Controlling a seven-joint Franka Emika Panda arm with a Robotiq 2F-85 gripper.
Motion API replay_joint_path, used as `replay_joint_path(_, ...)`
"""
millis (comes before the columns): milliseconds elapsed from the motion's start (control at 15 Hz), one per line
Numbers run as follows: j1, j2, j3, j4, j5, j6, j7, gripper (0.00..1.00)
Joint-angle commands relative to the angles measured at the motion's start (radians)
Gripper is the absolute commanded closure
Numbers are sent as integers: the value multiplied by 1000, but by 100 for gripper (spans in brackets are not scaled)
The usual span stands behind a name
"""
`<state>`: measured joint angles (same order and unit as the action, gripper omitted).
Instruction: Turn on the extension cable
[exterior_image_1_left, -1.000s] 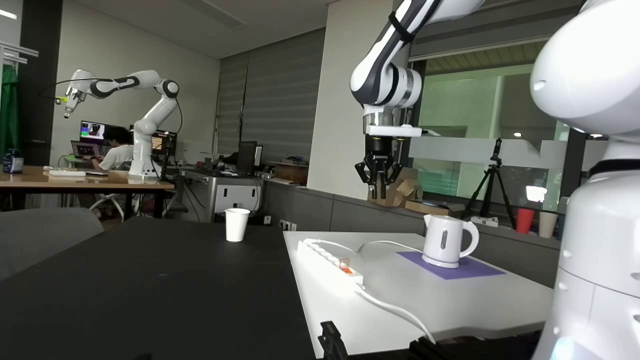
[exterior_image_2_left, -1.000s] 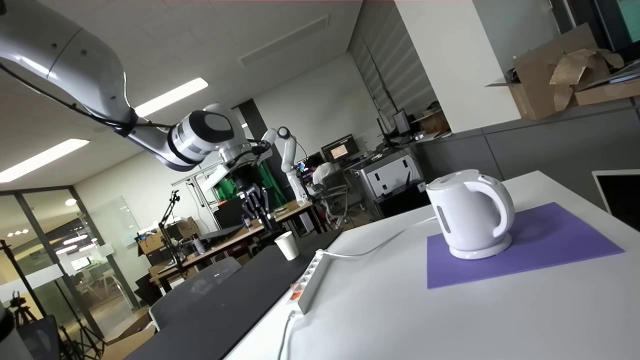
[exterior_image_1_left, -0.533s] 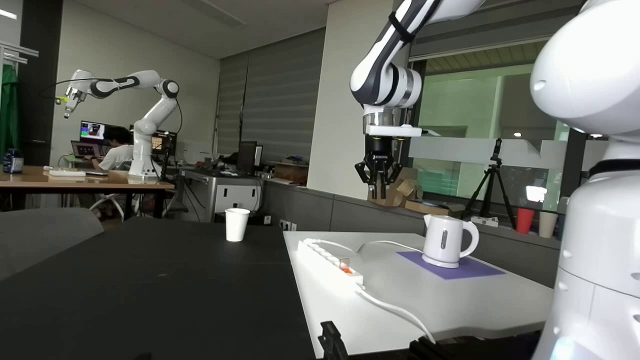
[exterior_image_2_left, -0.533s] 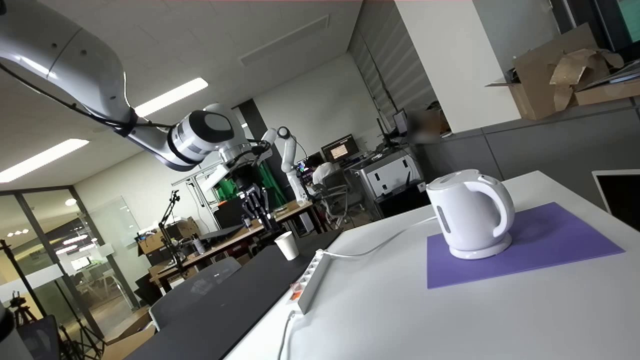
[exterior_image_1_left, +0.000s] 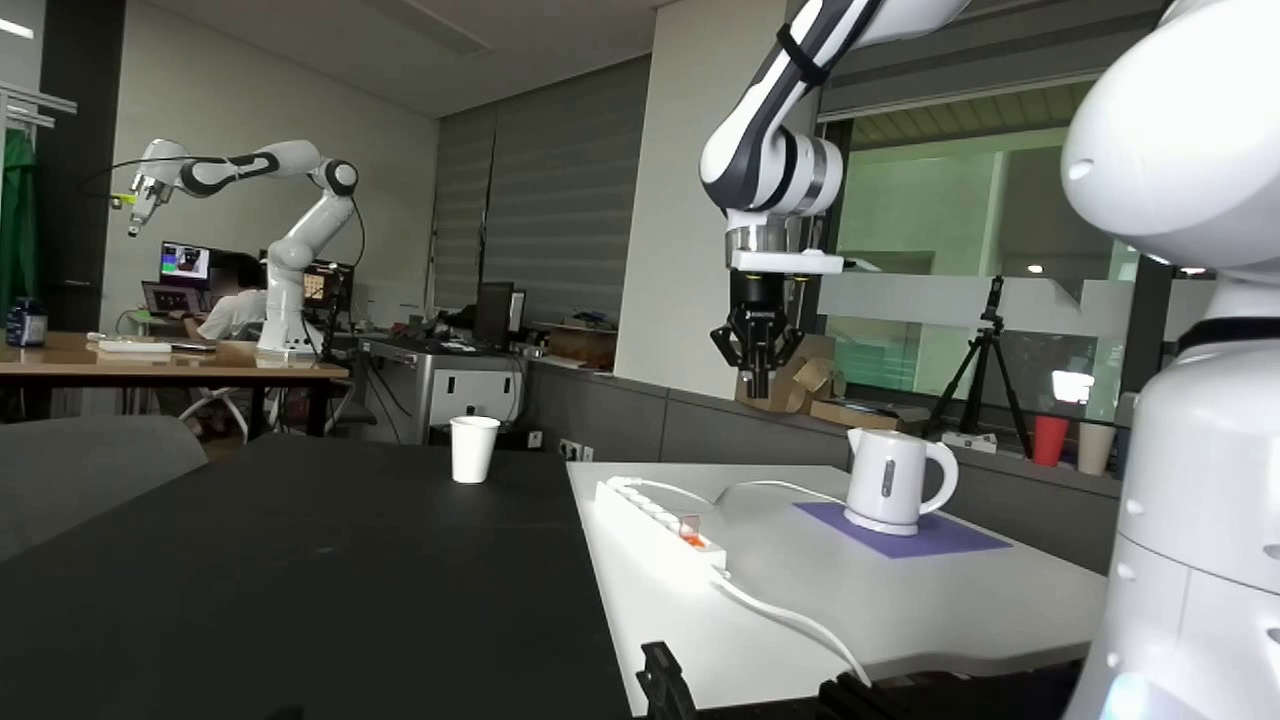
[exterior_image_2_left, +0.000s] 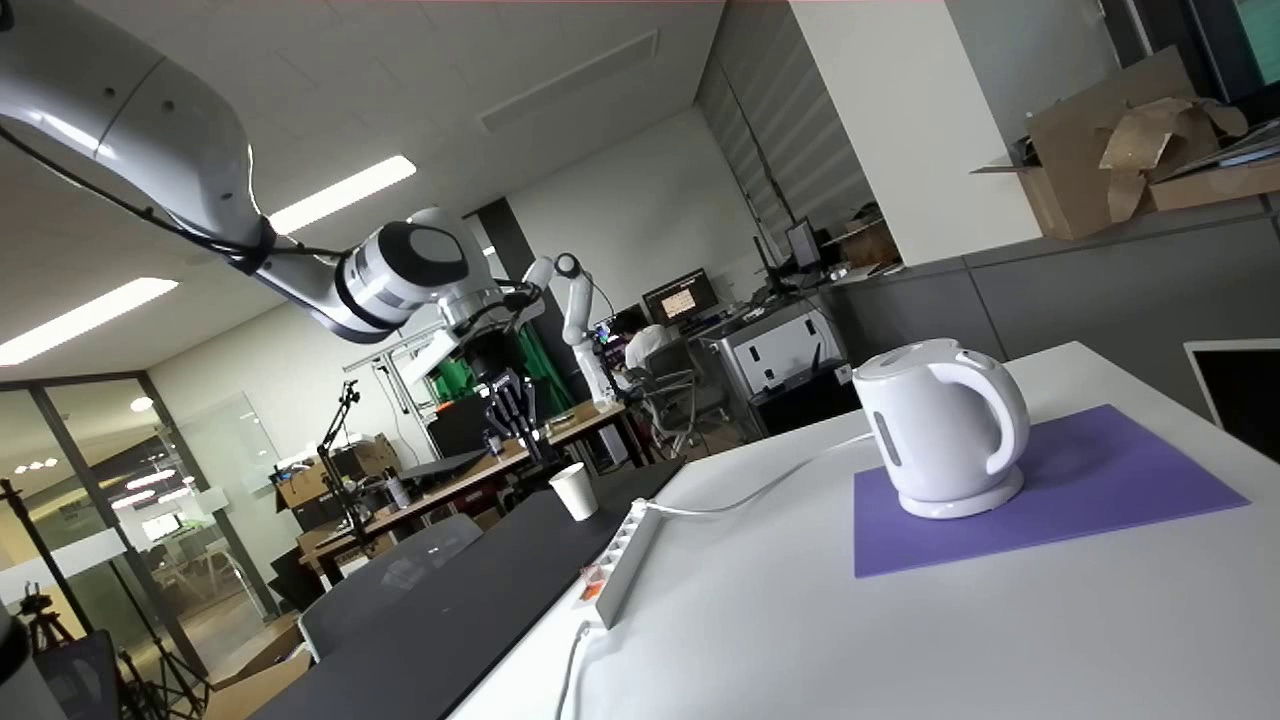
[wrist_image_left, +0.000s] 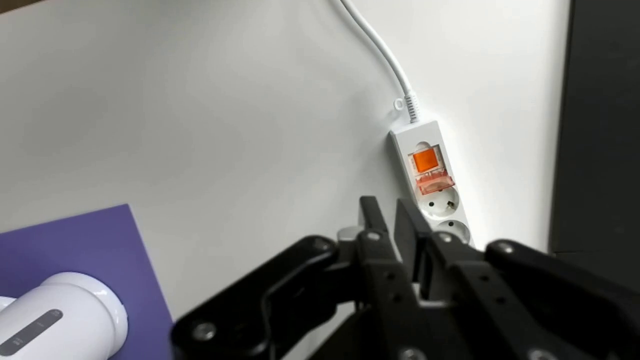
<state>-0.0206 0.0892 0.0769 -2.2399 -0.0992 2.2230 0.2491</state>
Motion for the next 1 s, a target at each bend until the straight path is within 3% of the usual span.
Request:
replay_joint_path(0,23,27,-26,22,23,8,-5,100)
replay_joint_path(267,33,83,-28,44,56,20,-25,100)
replay_joint_path(600,49,153,-25,36,98,148,-58,100)
replay_joint_path(933,80,256,-27,47,76,179,-69,100)
